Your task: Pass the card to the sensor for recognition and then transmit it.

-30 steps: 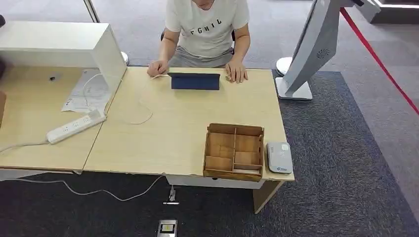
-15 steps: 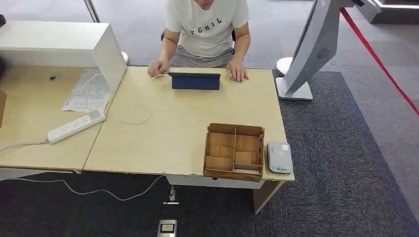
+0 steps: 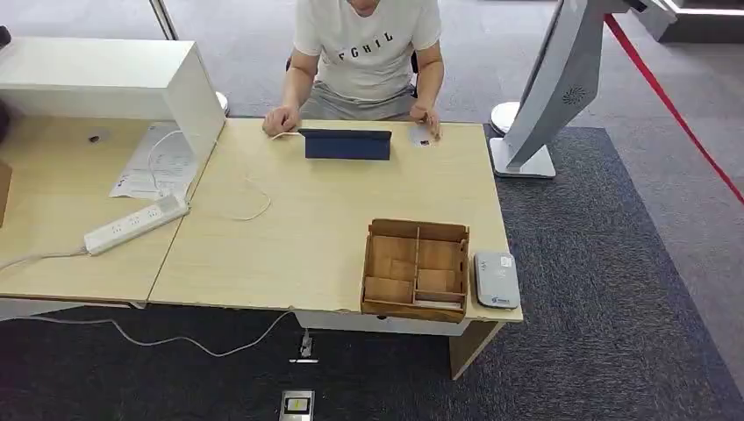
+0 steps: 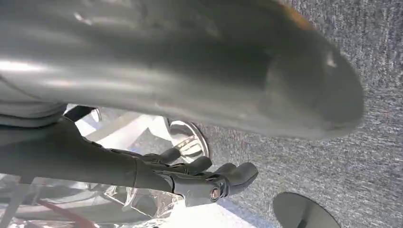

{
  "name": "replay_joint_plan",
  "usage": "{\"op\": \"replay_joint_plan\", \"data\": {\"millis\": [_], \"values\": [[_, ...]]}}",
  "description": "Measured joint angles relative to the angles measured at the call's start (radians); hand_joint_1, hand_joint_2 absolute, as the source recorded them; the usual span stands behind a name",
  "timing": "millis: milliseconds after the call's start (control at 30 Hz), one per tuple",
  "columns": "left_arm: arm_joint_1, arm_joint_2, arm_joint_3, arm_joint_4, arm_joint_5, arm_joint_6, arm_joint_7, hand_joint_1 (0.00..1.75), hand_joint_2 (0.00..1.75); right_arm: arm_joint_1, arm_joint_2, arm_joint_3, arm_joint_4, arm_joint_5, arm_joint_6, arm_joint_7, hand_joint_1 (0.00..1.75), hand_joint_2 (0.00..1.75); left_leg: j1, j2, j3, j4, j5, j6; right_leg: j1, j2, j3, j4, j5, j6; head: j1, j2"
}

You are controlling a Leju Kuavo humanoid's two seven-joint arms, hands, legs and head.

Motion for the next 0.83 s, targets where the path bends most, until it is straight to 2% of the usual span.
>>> {"op": "replay_joint_plan", "data": {"millis": [200, 833], "values": [[0.001, 0.001, 0.0, -0.002, -0.006, 0.011, 0.018, 0.0, 0.0, -0.001, 0.002, 0.002, 0.006, 0.001, 0.014, 0.009, 0.0, 0.0, 0.0, 0.0, 0.0, 0.0, 0.0, 0.0, 0.0, 0.0, 0.0, 0.0, 0.0, 0.0, 0.0, 0.0], [0.0, 0.0, 0.002, -0.003, -0.013, 0.009, 0.018, 0.0, 0.0, -0.009, 0.003, 0.022, 0.017, 0.005, 0.062, 0.034, 0.0, 0.0, 0.0, 0.0, 0.0, 0.0, 0.0, 0.0, 0.0, 0.0, 0.0, 0.0, 0.0, 0.0, 0.0, 0.0]]}}
